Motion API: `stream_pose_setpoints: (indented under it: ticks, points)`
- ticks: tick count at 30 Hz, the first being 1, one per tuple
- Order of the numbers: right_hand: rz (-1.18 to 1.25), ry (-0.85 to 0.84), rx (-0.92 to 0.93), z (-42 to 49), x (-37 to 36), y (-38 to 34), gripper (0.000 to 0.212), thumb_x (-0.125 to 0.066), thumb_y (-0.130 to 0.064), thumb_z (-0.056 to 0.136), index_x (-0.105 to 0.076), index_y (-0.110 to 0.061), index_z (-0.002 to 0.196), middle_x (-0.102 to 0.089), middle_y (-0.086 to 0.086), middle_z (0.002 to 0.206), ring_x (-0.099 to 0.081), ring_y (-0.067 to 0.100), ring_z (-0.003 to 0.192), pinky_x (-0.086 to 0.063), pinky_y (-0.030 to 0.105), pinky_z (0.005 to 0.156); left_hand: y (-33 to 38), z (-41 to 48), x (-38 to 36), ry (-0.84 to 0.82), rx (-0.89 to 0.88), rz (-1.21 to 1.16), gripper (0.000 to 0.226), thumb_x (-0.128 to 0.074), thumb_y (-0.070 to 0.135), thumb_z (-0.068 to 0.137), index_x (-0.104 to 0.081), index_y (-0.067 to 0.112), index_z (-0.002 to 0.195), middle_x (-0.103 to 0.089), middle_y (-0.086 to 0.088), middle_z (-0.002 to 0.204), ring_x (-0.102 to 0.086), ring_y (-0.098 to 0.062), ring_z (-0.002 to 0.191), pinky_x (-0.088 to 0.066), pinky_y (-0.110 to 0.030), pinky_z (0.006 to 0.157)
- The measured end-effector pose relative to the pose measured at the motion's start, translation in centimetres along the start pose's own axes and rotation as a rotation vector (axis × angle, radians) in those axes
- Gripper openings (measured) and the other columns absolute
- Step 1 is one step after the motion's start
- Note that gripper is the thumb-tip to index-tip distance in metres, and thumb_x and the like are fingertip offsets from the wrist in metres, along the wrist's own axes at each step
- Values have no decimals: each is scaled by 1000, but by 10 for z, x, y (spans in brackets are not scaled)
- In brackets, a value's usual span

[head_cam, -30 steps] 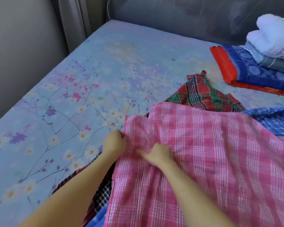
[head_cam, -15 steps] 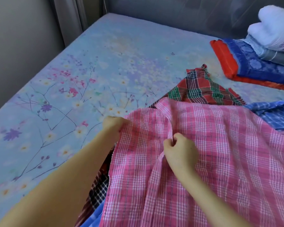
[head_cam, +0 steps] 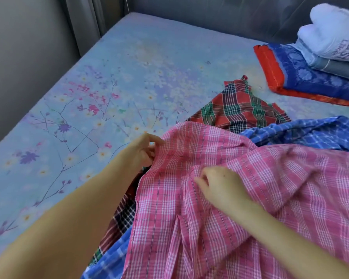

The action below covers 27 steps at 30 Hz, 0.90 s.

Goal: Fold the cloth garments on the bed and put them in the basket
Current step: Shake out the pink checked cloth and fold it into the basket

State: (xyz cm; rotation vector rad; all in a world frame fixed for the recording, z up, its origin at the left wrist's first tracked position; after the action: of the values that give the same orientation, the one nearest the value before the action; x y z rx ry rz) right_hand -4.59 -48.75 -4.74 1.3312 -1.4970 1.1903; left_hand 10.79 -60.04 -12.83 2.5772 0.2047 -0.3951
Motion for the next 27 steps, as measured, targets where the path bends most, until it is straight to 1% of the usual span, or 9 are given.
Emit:
stream_pose_setpoints:
  ticks: [3,5,8,11,15,18,21,24,27]
  points:
    - [-82,-76,28,46,-19,9,51,-48,-53,91,-56,-12,121,-58,3,120,-49,24,118,-34,40,107,-3,3,-6,-37,32,-20,22,-65,16,82,-50,8,68,-39,3,43,-27,-10,37,-22,-19,54]
    - [-106,-251,-8,65,-36,15,64,-50,-60,86,-50,-13,130,-55,5,130,-46,26,124,-24,44,112,-6,3,-11,-33,32,26,25,-67,22,85,-52,11,68,-41,3,44,-30,-9,40,-26,-19,52]
    - [-127,-386,-48,69,-49,19,54,-61,-57,80,-59,-15,114,-63,0,114,-55,23,111,-26,44,108,-12,2,-15,-15,14,59,25,-68,19,85,-53,10,67,-45,2,52,-36,-10,44,-35,-19,48]
    - [-150,-292,92,52,-30,2,25,-68,-36,79,-63,-21,99,-63,-5,97,-57,20,102,-31,41,103,-7,-5,-19,-29,-136,136,17,-69,13,83,-55,11,73,-51,-2,66,-41,-12,53,-35,-22,54]
    - [79,-268,385,4,33,-37,4,-69,-28,81,-68,-26,84,-63,-14,78,-59,9,86,-44,31,85,18,-37,-30,-69,-534,338,12,-69,7,83,-63,15,91,-66,-6,80,-57,-19,68,-47,-31,66]
    - [433,-128,478,-13,109,-54,12,-67,-13,83,-75,-22,83,-73,-8,81,-65,2,81,-49,20,79,36,-72,-48,-125,-706,420,4,-61,12,90,-64,15,88,-68,6,63,-60,-5,54,-48,-17,53]
    - [789,132,431,6,163,-43,12,-68,-14,84,-70,-20,73,-70,-3,70,-59,-1,67,-48,22,66,56,-104,-65,-133,-824,525,14,-59,10,90,-65,18,80,-64,15,54,-56,7,50,-47,-11,51]
    - [650,234,296,36,163,-37,20,-69,-16,83,-64,0,72,-56,7,59,-45,4,58,-39,31,59,68,-125,-72,-219,-810,491,12,-61,3,86,-70,11,88,-68,9,62,-60,0,57,-50,-16,59]
    - [674,215,208,50,160,-36,12,-73,-12,79,-61,-13,78,-62,0,62,-51,-3,48,-40,18,55,74,-138,-76,-247,-764,455,17,-58,0,86,-70,12,87,-66,1,64,-57,-5,51,-50,-18,55]
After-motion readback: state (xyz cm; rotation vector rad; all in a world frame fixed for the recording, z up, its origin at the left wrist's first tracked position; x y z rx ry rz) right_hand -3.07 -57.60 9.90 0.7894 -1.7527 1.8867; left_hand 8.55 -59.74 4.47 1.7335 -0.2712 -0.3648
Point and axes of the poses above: each hand's wrist, its own z-axis towards the middle knuckle, its own x-axis out of the back of the hand, y = z × x, the point moved 5 cm from there along z, towards the middle knuckle
